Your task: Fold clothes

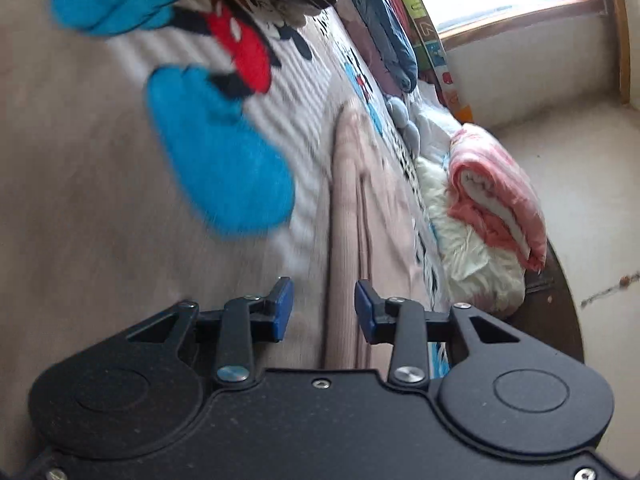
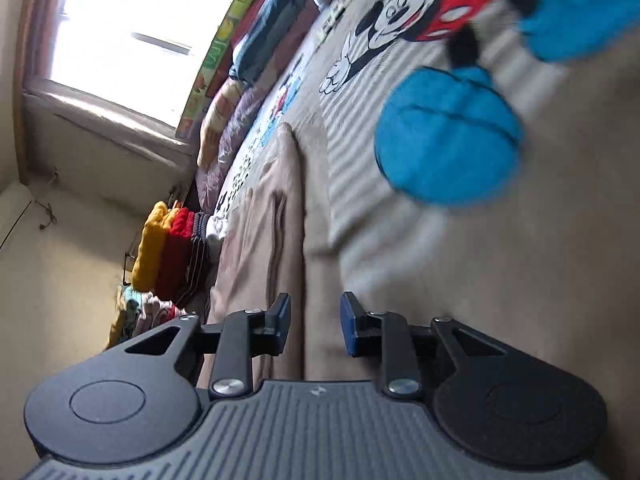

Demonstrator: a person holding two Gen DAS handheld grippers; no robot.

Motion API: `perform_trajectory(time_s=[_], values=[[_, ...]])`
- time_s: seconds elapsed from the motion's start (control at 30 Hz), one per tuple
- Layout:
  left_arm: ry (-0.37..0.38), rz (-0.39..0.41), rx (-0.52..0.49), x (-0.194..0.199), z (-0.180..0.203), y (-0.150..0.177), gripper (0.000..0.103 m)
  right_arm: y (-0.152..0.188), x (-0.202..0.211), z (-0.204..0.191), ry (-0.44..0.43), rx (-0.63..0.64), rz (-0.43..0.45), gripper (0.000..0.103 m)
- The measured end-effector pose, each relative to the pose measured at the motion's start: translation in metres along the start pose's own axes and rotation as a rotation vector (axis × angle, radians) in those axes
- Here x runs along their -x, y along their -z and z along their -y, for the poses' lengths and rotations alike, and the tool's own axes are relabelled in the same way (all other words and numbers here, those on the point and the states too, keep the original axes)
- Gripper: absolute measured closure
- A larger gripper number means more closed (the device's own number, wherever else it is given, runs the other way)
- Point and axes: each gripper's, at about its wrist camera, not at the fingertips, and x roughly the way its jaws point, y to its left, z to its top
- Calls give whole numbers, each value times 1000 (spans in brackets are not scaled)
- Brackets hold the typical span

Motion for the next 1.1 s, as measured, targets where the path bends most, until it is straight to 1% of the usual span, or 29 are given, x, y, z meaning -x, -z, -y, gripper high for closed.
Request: perform_trajectory(time_s=[0.03, 0.07, 0.17, 0.27, 0.3, 0.33, 0.37, 0.4, 0.43, 0.47, 0.5, 0.57, 0.63, 0.67, 0.7, 0.73, 0.8, 0.87, 1.03, 1.07, 1.1], values=[[-16, -5, -22, 5, 3, 9, 67, 9, 7, -1, 2, 13, 5, 76], [-35, -2, -69, 9, 6, 18, 67, 19, 14, -3, 8, 39, 9, 76], [-115, 19, -340, 13, 16, 53, 67, 45, 35, -12, 44, 169, 14, 74], [-195, 41, -610, 18, 26, 87, 64, 70, 56, -24, 110, 356, 4, 74], [-222, 48, -701, 19, 29, 99, 61, 75, 58, -32, 144, 438, -5, 70], [-249, 55, -791, 21, 32, 110, 57, 82, 58, -44, 186, 551, -15, 67], [-275, 63, -881, 22, 35, 122, 51, 93, 58, -55, 231, 687, -30, 58], [-302, 70, -971, 24, 39, 134, 51, 105, 59, -65, 275, 824, -45, 51], [-328, 77, -1062, 25, 42, 145, 50, 121, 58, -72, 320, 970, -58, 47], [-355, 85, -1152, 27, 45, 157, 46, 139, 56, -79, 367, 1128, -66, 45], [-381, 92, -1242, 28, 49, 168, 44, 154, 57, -81, 397, 1247, -59, 45], [-434, 107, -1423, 31, 55, 191, 44, 175, 62, -82, 435, 1406, -22, 45], [-476, 140, -1596, 24, 55, 205, 40, 189, 58, -83, 477, 1549, 9, 43], [-488, 164, -1658, 19, 53, 206, 35, 195, 55, -83, 495, 1620, 24, 43], [-489, 184, -1710, 15, 51, 205, 30, 200, 51, -83, 506, 1688, 38, 43], [-478, 198, -1750, 12, 49, 202, 29, 202, 45, -83, 511, 1740, 51, 43], [-432, 208, -1823, 6, 49, 194, 28, 202, 38, -84, 504, 1821, 78, 40], [-386, 216, -1925, 3, 48, 193, 28, 201, 32, -85, 488, 1892, 102, 39], [-289, 265, -2153, 6, 40, 190, 28, 201, 32, -85, 410, 2099, 170, 37], [-268, 272, -2189, 7, 39, 189, 28, 202, 33, -85, 387, 2147, 196, 37], [-246, 270, -2204, 5, 38, 186, 28, 203, 35, -85, 363, 2194, 223, 36]])
